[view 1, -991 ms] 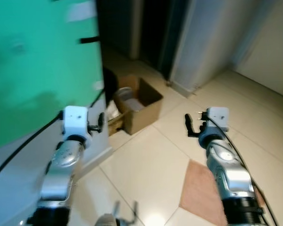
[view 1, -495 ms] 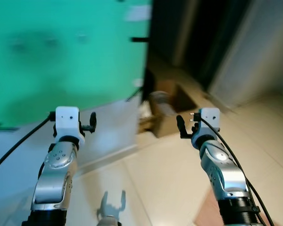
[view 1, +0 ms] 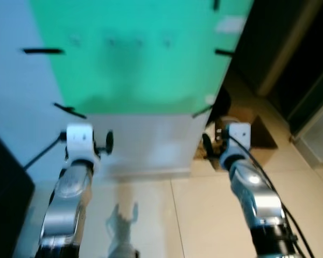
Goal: Hang keys on a hook
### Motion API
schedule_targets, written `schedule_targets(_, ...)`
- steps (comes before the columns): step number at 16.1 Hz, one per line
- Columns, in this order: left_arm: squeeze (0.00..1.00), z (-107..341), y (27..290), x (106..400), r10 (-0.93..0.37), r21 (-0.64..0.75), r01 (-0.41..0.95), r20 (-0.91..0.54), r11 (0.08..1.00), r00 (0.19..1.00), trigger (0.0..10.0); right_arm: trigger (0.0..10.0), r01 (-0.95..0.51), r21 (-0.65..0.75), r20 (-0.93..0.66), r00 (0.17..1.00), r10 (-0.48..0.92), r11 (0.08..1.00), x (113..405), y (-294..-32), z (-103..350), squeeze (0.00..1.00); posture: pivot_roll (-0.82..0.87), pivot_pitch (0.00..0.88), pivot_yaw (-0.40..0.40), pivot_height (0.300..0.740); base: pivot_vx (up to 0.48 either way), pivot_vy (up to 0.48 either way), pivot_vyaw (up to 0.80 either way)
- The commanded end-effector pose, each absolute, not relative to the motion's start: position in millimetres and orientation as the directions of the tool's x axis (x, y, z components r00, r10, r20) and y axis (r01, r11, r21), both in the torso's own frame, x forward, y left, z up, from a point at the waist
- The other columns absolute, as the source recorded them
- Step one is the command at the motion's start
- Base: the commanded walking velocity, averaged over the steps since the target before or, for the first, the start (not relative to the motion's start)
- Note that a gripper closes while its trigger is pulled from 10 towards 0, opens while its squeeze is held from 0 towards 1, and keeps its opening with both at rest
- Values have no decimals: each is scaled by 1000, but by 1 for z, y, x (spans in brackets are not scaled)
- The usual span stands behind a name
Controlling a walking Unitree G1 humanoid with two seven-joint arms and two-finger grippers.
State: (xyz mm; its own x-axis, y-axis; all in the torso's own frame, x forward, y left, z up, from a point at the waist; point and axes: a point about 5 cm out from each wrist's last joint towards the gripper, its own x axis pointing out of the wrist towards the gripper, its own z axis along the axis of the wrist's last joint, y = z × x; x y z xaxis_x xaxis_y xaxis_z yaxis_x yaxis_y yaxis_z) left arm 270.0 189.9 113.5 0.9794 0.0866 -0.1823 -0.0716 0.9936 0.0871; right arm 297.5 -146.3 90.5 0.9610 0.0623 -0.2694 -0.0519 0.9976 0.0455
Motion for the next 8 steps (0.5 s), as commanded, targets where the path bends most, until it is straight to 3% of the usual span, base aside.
schedule_targets(1,286,121,188,274,72,94,-58,-155,994,985,10000,10000,-40,45,-263,963,50,998,299,-149,93,1000,8,0,-88,740,285,0,800)
schedule_targets(5,282,121,188,274,67,101,-51,-159,994,985,10000,10000,-39,45,-265,963,50,998,299,-148,92,1000,11,0,-85,740,295,0,800)
schedule_targets(8,282,118,193,271,56,118,-36,-175,992,983,10000,10000,-16,63,-253,967,32,998,297,-145,91,1000,10,0,-53,740,321,0,135)
